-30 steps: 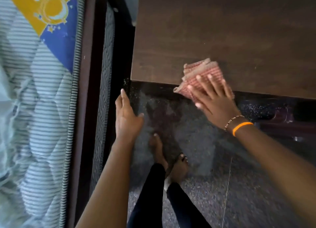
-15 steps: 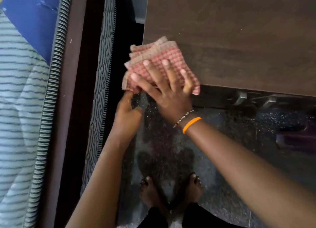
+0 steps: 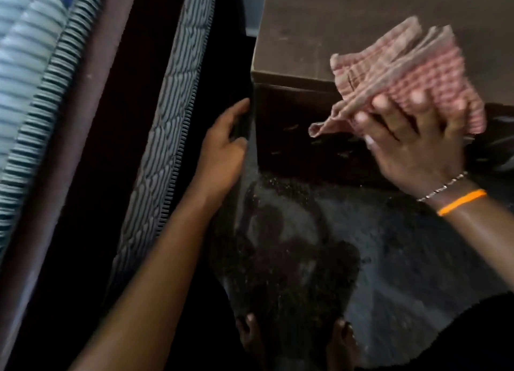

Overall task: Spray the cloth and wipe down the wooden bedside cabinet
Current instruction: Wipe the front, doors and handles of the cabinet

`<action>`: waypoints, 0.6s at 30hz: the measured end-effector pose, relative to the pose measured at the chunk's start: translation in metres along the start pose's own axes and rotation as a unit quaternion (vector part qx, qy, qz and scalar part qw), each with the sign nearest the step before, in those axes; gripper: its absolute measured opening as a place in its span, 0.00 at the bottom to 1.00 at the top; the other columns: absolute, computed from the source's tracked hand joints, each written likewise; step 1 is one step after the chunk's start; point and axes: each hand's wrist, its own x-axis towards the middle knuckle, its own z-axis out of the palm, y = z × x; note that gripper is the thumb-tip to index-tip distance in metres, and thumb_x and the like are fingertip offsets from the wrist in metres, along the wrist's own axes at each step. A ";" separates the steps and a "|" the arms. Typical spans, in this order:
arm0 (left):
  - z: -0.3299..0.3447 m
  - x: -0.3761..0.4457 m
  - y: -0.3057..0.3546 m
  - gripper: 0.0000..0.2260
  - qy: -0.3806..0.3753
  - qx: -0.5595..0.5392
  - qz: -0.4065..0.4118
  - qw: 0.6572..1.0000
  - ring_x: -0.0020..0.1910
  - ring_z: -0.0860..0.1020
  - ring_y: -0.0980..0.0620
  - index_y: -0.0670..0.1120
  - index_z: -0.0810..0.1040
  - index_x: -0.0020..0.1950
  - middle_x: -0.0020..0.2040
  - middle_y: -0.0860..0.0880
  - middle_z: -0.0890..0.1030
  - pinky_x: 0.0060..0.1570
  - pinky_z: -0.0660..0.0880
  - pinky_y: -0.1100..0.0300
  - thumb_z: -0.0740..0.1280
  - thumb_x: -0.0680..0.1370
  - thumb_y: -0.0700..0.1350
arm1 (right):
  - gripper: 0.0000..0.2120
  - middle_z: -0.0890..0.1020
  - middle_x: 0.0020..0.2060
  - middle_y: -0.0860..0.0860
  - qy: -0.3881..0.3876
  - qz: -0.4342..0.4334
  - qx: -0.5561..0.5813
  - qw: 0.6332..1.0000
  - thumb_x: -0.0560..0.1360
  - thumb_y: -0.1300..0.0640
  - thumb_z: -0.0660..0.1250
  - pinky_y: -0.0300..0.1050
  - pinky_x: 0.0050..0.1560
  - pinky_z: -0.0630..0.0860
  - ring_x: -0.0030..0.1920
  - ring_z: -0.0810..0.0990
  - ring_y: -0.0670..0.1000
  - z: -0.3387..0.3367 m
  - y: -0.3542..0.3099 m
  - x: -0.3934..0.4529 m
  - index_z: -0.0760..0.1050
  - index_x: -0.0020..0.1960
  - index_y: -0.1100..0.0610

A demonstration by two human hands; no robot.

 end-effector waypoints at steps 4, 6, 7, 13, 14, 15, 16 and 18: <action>0.004 0.008 0.008 0.25 0.022 -0.117 -0.008 0.993 0.45 0.79 0.69 0.44 0.78 0.57 0.51 0.55 0.81 0.39 0.73 0.77 0.51 0.72 0.25 | 0.35 0.39 0.76 0.48 0.019 0.013 0.018 1.000 0.77 0.53 0.61 0.62 0.73 0.44 0.75 0.34 0.53 0.012 -0.014 0.003 0.44 0.77 0.52; 0.009 0.010 0.006 0.24 0.041 -0.156 -0.005 0.987 0.41 0.81 0.64 0.42 0.79 0.53 0.46 0.52 0.82 0.37 0.74 0.74 0.50 0.71 0.24 | 0.31 0.38 0.76 0.48 0.052 0.007 0.003 0.999 0.79 0.51 0.56 0.59 0.69 0.54 0.75 0.34 0.53 0.018 -0.030 0.014 0.44 0.77 0.52; 0.012 0.012 0.006 0.23 0.053 -0.179 -0.003 0.982 0.41 0.81 0.60 0.40 0.79 0.52 0.46 0.49 0.82 0.38 0.76 0.72 0.50 0.71 0.24 | 0.29 0.38 0.76 0.48 0.064 -0.011 0.008 0.998 0.80 0.50 0.53 0.55 0.69 0.51 0.75 0.34 0.53 0.020 -0.040 0.026 0.45 0.77 0.52; 0.018 0.009 -0.007 0.14 0.103 -0.306 -0.037 0.946 0.45 0.80 0.52 0.39 0.77 0.57 0.49 0.45 0.81 0.51 0.77 0.61 0.55 0.77 0.34 | 0.27 0.64 0.73 0.46 0.085 -0.120 0.059 0.987 0.77 0.58 0.56 0.47 0.72 0.38 0.73 0.60 0.46 0.016 -0.103 0.092 0.55 0.75 0.54; 0.020 0.009 -0.012 0.14 0.122 -0.278 -0.041 0.952 0.50 0.81 0.49 0.39 0.77 0.56 0.52 0.43 0.82 0.55 0.77 0.58 0.56 0.77 0.35 | 0.29 0.63 0.73 0.46 0.091 -0.124 0.037 0.987 0.76 0.58 0.57 0.48 0.72 0.40 0.73 0.59 0.46 0.016 -0.103 0.091 0.54 0.76 0.53; 0.023 0.009 -0.017 0.14 0.138 -0.253 -0.040 0.957 0.52 0.80 0.48 0.39 0.78 0.56 0.53 0.43 0.82 0.56 0.77 0.56 0.56 0.76 0.35 | 0.30 0.63 0.73 0.47 0.094 -0.130 0.032 0.987 0.76 0.58 0.57 0.47 0.72 0.41 0.73 0.58 0.47 0.017 -0.098 0.086 0.52 0.76 0.53; 0.027 0.008 -0.021 0.16 0.147 -0.234 -0.038 0.960 0.51 0.80 0.50 0.40 0.78 0.57 0.54 0.44 0.82 0.52 0.78 0.61 0.55 0.76 0.33 | 0.32 0.62 0.73 0.47 0.092 -0.134 0.032 0.986 0.75 0.58 0.57 0.47 0.73 0.40 0.73 0.56 0.49 0.017 -0.089 0.077 0.49 0.76 0.53; 0.033 0.007 -0.021 0.24 0.136 -0.215 -0.045 0.966 0.47 0.77 0.57 0.41 0.77 0.61 0.55 0.48 0.80 0.39 0.73 0.76 0.50 0.73 0.27 | 0.35 0.60 0.71 0.48 0.075 -0.100 0.029 0.992 0.75 0.57 0.59 0.47 0.74 0.38 0.72 0.54 0.51 0.018 -0.067 0.050 0.44 0.76 0.53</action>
